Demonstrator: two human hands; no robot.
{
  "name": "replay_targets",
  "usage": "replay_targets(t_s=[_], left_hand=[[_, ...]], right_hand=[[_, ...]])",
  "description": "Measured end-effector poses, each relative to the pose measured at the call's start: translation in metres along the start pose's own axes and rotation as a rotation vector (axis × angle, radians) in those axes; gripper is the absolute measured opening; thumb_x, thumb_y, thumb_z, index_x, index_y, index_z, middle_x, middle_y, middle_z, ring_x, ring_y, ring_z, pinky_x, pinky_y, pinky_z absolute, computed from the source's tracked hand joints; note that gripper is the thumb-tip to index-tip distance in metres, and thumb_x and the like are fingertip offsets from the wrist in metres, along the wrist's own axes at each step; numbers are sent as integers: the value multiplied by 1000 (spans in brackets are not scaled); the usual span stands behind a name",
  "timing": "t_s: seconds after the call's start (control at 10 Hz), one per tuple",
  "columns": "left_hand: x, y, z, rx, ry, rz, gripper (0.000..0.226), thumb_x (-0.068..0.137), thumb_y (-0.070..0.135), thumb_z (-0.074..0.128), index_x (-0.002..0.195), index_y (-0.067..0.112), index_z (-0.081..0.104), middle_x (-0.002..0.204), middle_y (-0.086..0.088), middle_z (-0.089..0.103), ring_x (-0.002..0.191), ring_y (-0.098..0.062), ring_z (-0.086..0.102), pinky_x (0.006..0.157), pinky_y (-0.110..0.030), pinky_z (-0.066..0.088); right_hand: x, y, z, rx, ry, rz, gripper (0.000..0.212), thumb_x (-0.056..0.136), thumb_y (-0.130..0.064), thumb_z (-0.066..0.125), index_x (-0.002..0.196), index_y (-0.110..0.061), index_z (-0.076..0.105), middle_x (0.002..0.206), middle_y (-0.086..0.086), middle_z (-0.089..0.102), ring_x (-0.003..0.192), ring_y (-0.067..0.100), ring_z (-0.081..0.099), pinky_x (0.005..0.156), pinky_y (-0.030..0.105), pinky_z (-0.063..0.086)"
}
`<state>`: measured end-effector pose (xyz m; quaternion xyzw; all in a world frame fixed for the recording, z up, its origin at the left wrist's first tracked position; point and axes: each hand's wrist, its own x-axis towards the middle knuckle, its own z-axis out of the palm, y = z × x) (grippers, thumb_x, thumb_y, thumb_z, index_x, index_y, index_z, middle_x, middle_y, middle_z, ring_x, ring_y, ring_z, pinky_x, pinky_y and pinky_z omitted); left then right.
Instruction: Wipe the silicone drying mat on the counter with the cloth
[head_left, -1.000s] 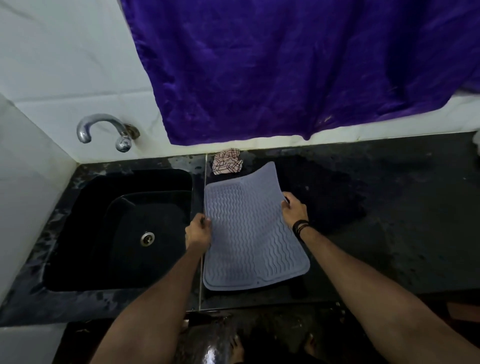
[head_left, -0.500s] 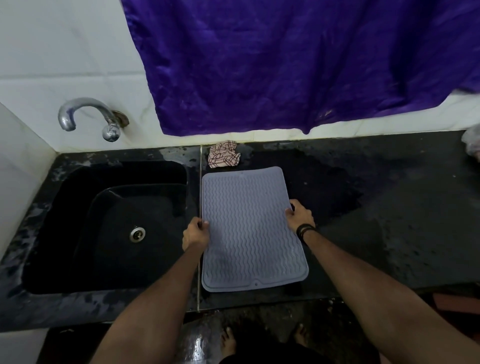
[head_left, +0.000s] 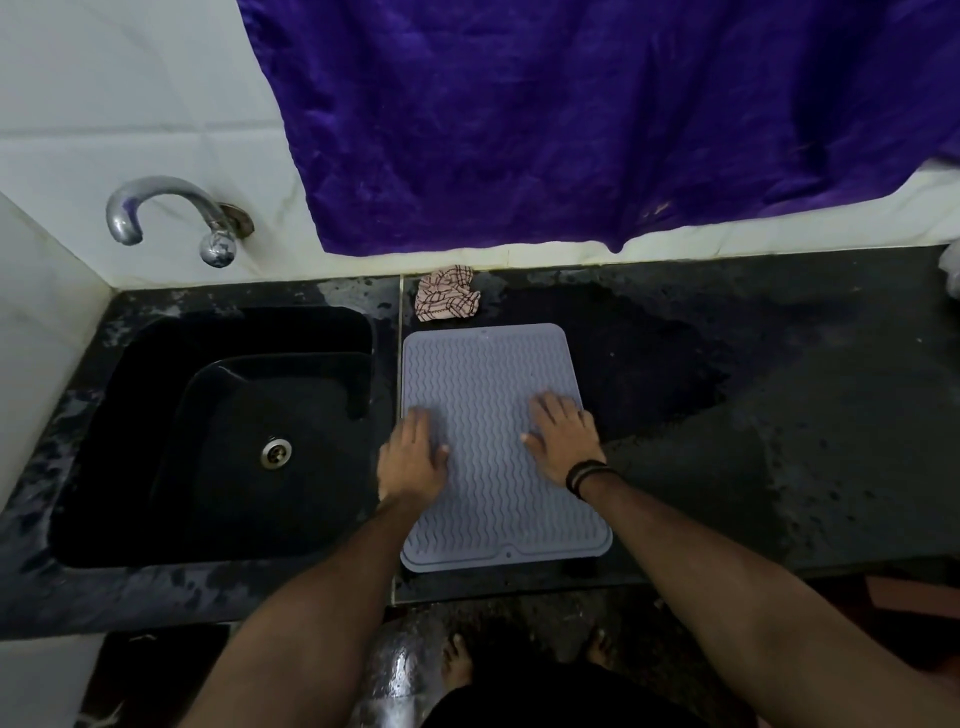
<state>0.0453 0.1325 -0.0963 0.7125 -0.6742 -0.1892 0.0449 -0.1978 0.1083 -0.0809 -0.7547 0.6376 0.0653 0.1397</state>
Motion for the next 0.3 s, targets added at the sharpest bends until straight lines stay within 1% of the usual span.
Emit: replay_targets(t_s=[0.1, 0.2, 0.3], left_hand=[[5, 6, 1, 95, -248, 72, 71, 106, 50, 30, 162, 18, 0, 169, -5, -7, 156, -23, -2, 126, -43, 6], [2, 13, -2, 77, -309, 58, 73, 106, 53, 29, 161, 19, -4, 168, -8, -12, 155, -24, -9, 125, -44, -4], [7, 23, -18, 75, -335, 48, 76, 105, 55, 31, 161, 19, -6, 168, -8, -14, 155, -25, -11, 125, -47, -6]], right_hand=[[4, -6, 0, 26, -182, 19, 66, 100, -53, 25, 155, -19, 10, 163, 3, 5, 148, 27, 7, 121, 49, 6], [0, -7, -4, 68, -209, 22, 67, 100, -53, 26, 155, -19, 8, 164, 5, 0, 149, 28, 4, 121, 48, 2], [5, -6, -24, 97, -204, 42, 68, 100, -52, 29, 155, -19, 7, 164, 6, -1, 150, 27, 2, 121, 47, 5]])
